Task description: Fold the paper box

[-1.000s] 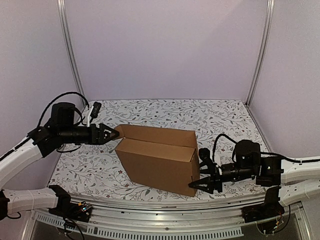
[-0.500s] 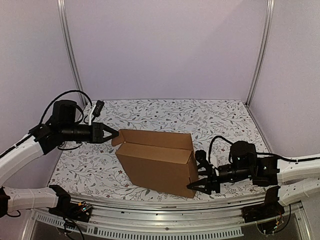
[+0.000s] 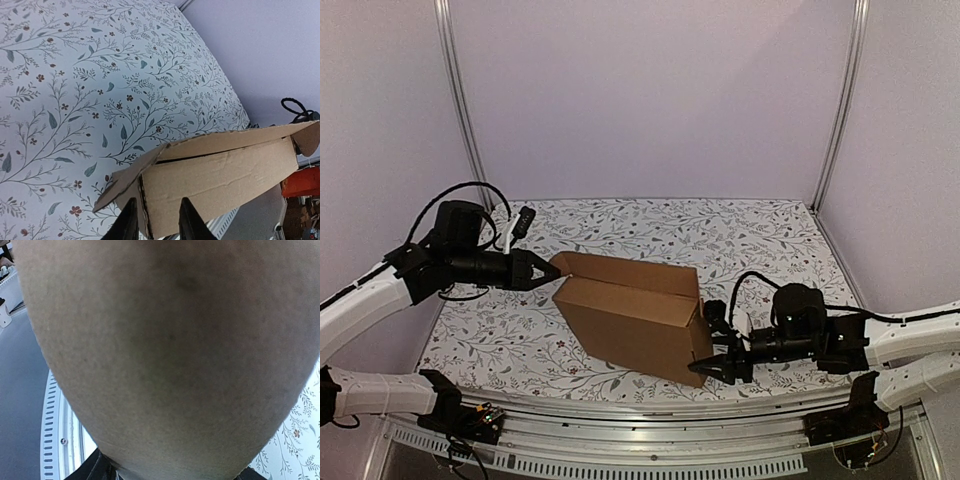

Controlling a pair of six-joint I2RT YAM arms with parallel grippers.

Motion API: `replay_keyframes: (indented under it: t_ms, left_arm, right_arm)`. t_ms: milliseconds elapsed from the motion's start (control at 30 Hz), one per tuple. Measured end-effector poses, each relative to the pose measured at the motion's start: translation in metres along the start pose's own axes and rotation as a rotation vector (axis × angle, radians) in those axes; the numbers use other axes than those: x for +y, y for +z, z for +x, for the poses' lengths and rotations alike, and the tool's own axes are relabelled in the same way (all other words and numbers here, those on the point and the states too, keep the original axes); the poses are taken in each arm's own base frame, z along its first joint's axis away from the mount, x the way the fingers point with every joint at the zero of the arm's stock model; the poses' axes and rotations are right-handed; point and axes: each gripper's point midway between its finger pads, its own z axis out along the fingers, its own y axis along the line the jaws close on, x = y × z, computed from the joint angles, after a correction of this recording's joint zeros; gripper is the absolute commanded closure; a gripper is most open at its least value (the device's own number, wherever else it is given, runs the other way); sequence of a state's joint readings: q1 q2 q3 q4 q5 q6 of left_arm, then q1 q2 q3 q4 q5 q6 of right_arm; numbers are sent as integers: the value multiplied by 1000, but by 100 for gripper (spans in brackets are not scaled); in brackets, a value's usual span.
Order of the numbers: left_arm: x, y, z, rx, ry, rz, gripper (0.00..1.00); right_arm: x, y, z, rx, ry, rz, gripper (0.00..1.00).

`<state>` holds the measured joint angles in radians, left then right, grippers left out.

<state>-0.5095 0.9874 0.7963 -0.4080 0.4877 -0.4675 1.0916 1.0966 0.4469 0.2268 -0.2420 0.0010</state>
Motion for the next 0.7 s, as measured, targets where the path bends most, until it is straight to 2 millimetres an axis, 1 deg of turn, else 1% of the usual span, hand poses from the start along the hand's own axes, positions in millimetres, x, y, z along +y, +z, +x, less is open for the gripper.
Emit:
replay_keyframes:
  t_ms: [67,133,200,233,333,433,600,700]
  left_arm:
    - [2,-2,-1,0,9,-26,54]
    - [2,-6,-5,-9,22,-50,45]
    - [1,-11,-11,-27,46,-69,38]
    - [1,-14,-14,-38,57,-80,37]
    - [0,-21,-22,-66,86,-109,34]
    - [4,-21,-24,-68,98,-131,33]
    - [15,-8,-19,-21,89,-158,33]
    - [21,-1,-15,7,79,-167,36]
  right_arm:
    - [-1,0,0,-3,-8,4,54]
    - [-1,1,2,-2,-13,5,54]
    - [-1,1,3,-3,-16,5,54]
    - [-1,1,3,-3,-18,5,54]
    - [-1,2,5,-1,-21,3,54]
    - [-1,2,5,0,-25,2,54]
    - [0,2,6,-1,-26,0,54]
    - [0,2,8,0,-25,0,54]
